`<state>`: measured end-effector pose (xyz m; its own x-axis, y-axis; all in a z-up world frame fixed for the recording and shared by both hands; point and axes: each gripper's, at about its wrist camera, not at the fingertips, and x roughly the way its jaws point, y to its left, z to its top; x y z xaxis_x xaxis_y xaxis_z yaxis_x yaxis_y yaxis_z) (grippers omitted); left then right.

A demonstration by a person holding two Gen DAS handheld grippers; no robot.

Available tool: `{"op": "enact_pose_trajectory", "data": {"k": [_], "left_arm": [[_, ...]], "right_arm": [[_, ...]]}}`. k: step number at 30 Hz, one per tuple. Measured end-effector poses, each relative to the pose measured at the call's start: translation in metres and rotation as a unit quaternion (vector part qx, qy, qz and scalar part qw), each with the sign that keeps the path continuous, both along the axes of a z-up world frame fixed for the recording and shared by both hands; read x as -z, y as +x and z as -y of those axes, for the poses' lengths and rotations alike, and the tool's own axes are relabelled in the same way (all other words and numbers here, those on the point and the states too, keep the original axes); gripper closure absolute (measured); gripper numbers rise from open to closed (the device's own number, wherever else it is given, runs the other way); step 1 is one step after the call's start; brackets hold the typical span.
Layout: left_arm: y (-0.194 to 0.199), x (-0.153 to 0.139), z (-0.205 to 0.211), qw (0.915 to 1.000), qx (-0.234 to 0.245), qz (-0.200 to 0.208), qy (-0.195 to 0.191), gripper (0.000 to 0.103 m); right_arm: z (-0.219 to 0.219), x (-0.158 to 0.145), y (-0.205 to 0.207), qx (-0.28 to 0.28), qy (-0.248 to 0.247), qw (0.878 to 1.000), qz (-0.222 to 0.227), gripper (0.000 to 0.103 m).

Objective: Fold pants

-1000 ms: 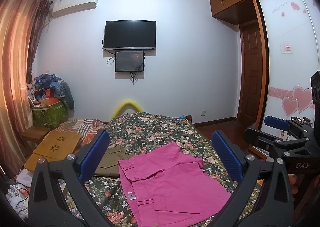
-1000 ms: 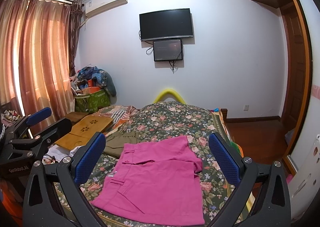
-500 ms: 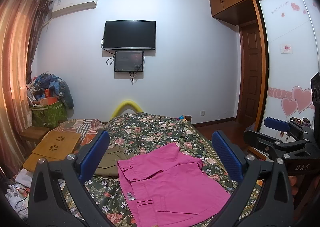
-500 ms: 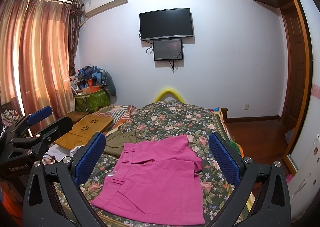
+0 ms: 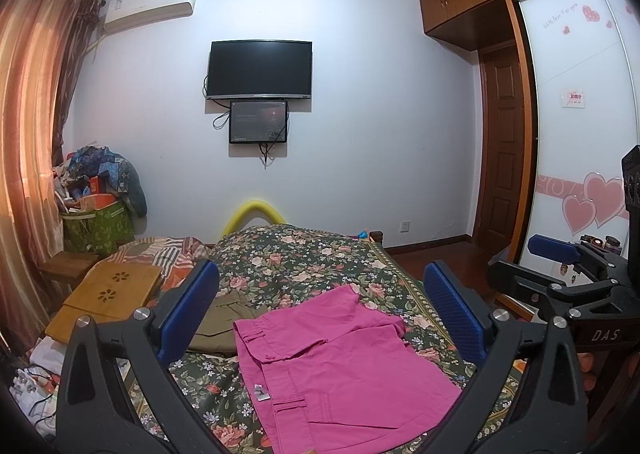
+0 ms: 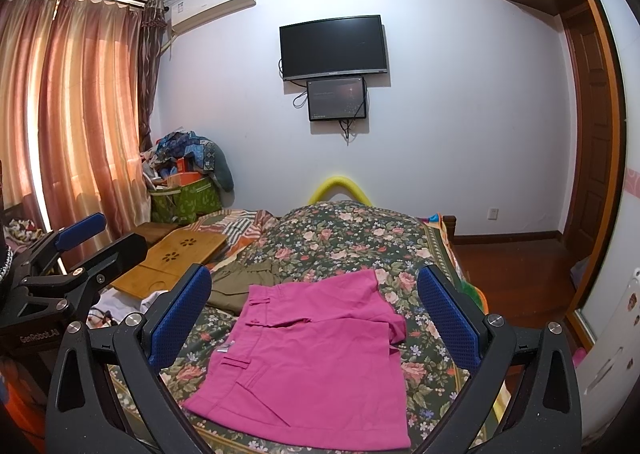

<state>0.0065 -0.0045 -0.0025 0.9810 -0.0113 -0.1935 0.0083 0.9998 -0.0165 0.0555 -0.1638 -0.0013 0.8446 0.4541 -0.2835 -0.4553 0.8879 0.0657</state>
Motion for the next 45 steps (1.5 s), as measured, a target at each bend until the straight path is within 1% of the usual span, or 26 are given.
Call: {"op": "enact_pose_trajectory", "data": {"k": [12, 15, 18, 23, 29, 31, 36, 40, 43, 44, 45], "left_arm": [[0.010, 0.006, -0.002, 1.0000, 0.000, -0.007, 0.001, 0.000], [0.020, 0.010, -0.005, 0.9999, 0.001, -0.017, 0.000, 0.000], [0.036, 0.018, -0.010, 0.9994, 0.002, -0.035, -0.005, 0.000], [0.077, 0.040, -0.023, 0.9963, -0.004, -0.083, -0.019, 0.000], [0.139, 0.077, -0.042, 0.9874, -0.022, -0.154, -0.027, 0.000], [0.158, 0.088, -0.048, 0.9846, -0.028, -0.170, -0.027, 0.000], [0.204, 0.111, -0.066, 0.9786, -0.030, -0.203, -0.014, 0.000], [0.239, 0.124, -0.083, 0.9754, -0.032, -0.218, -0.002, 0.000], [0.265, 0.135, -0.100, 0.9725, -0.043, -0.229, 0.004, 0.000], [0.274, 0.140, -0.107, 0.9708, -0.046, -0.235, 0.006, 0.001], [0.279, 0.143, -0.110, 0.9694, -0.048, -0.241, 0.007, 0.004]], "right_arm": [[-0.003, 0.004, 0.003, 0.001, -0.002, 1.000, -0.005, 0.000], [-0.003, 0.007, 0.009, 0.005, -0.006, 1.000, -0.010, 0.000], [-0.004, 0.012, 0.020, 0.011, -0.012, 1.000, -0.021, 0.000], [-0.002, 0.026, 0.050, 0.021, -0.024, 0.998, -0.049, 0.000], [0.004, 0.053, 0.097, 0.041, -0.042, 0.994, -0.096, 0.000], [0.007, 0.065, 0.115, 0.046, -0.051, 0.991, -0.113, 0.000], [0.009, 0.085, 0.159, 0.044, -0.064, 0.986, -0.148, 0.001], [0.009, 0.097, 0.197, 0.034, -0.072, 0.983, -0.166, 0.001], [0.008, 0.105, 0.226, 0.018, -0.075, 0.981, -0.179, 0.001], [0.006, 0.108, 0.235, 0.013, -0.075, 0.980, -0.182, 0.001], [0.004, 0.111, 0.244, 0.010, -0.077, 0.980, -0.185, 0.002]]}}
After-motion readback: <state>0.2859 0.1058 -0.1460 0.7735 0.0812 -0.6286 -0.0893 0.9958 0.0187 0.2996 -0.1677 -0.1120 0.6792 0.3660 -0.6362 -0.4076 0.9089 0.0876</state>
